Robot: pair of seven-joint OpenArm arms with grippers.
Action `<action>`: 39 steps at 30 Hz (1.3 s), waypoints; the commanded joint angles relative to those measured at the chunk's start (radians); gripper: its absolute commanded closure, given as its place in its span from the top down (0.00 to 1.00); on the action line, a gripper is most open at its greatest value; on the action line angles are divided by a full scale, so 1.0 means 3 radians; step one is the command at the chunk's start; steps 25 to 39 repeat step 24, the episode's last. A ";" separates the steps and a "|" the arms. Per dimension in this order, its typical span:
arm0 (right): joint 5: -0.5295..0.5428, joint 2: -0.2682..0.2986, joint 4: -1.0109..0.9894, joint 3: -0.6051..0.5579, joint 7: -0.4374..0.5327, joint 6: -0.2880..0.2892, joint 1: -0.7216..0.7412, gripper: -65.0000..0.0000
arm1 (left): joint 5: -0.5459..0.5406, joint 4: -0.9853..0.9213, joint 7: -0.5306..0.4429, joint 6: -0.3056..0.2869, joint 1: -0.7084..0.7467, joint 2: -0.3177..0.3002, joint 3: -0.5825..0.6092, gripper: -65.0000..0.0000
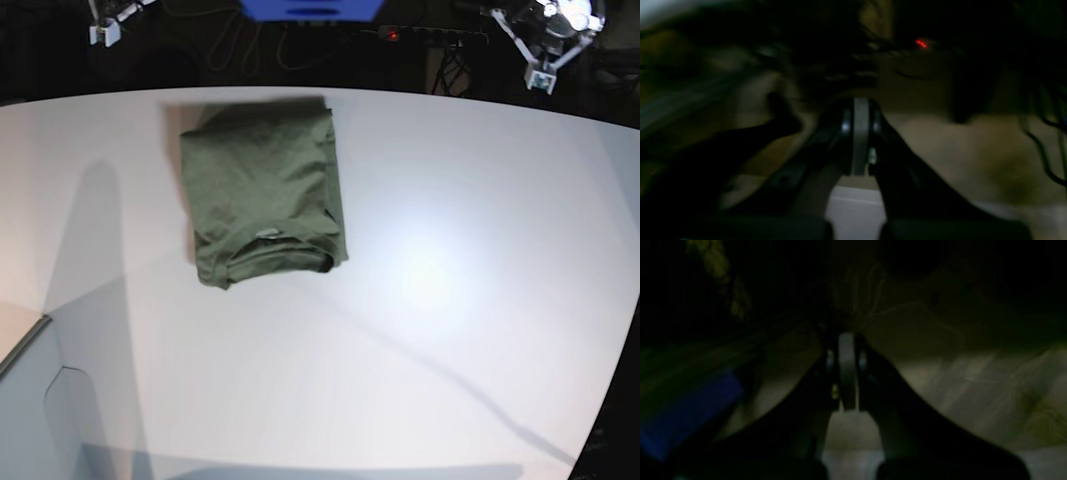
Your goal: Layout the t-shirt on the table in an organized manner, then fold the t-shirt properly
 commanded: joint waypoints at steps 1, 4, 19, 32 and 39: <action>0.0036 0.0085 -0.0164 -0.0061 0.0096 0.0040 0.0025 0.00 | -0.0017 -0.0283 -0.0204 0.0021 0.0009 -0.0012 -0.0015 0.00; 0.0036 0.0151 -0.0763 -0.0225 0.0623 0.0040 0.0122 0.00 | 0.0003 -0.1352 -0.0828 0.0046 -0.0262 -0.0033 -0.0015 0.00; 0.0036 0.0468 -0.3576 -0.1846 0.3155 -0.2428 0.0955 0.00 | 0.0187 -0.4896 -0.3191 0.1243 -0.1623 -0.0426 0.0318 0.00; 0.0036 0.0371 -0.3703 -0.2265 0.3160 -0.3537 0.1042 0.00 | 0.0203 -0.4901 -0.3120 0.1315 -0.1735 -0.0355 0.0430 0.00; 0.0036 0.0371 -0.3703 -0.2265 0.3160 -0.3537 0.1042 0.00 | 0.0203 -0.4901 -0.3120 0.1315 -0.1735 -0.0355 0.0430 0.00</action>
